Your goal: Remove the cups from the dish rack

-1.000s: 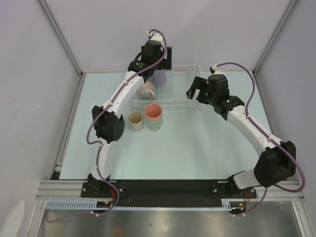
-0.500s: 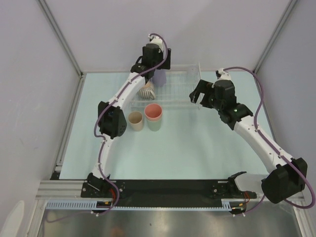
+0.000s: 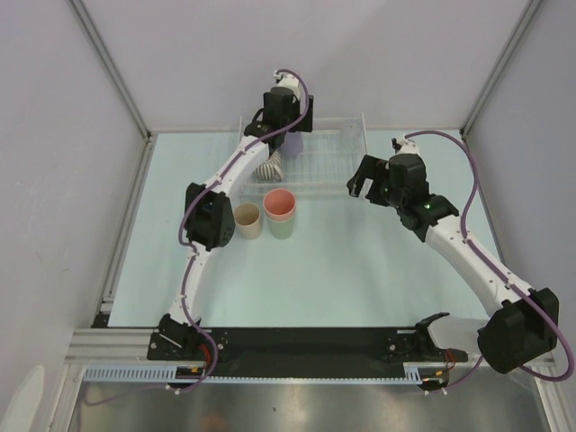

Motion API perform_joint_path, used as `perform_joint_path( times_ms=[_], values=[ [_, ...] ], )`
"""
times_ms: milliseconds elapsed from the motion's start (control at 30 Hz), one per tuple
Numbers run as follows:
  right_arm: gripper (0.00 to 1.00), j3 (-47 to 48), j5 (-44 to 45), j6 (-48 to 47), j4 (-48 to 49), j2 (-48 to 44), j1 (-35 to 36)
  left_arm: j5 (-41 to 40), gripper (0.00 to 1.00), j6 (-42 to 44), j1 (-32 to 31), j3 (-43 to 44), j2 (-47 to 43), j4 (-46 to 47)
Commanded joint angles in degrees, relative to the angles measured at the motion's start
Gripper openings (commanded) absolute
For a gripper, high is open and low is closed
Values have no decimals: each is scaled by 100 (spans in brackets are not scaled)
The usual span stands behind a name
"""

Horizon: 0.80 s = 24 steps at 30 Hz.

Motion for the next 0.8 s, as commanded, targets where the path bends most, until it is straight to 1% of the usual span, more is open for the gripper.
perform_joint_path(
  times_ms=[0,233,400,567,633,733,767],
  values=[
    [100,-57,116,-15,154,-181,31,-151,99,-96,-11,187,44,231],
    [100,-100,142,-50,171,-216,-22,-406,99,-158,-11,240,176,100],
    [100,-179,107,-6,224,-225,-57,-371,99,-158,-2,284,299,73],
    [100,-241,107,29,242,-251,-92,-319,96,-193,33,372,396,29],
    [100,-241,107,29,242,-269,-101,-284,92,-210,42,372,404,38],
    [100,-259,116,47,250,-286,-127,-231,76,-202,42,372,378,64],
    [100,-267,116,56,268,-287,-127,-239,65,-202,42,363,378,73]
  ],
)
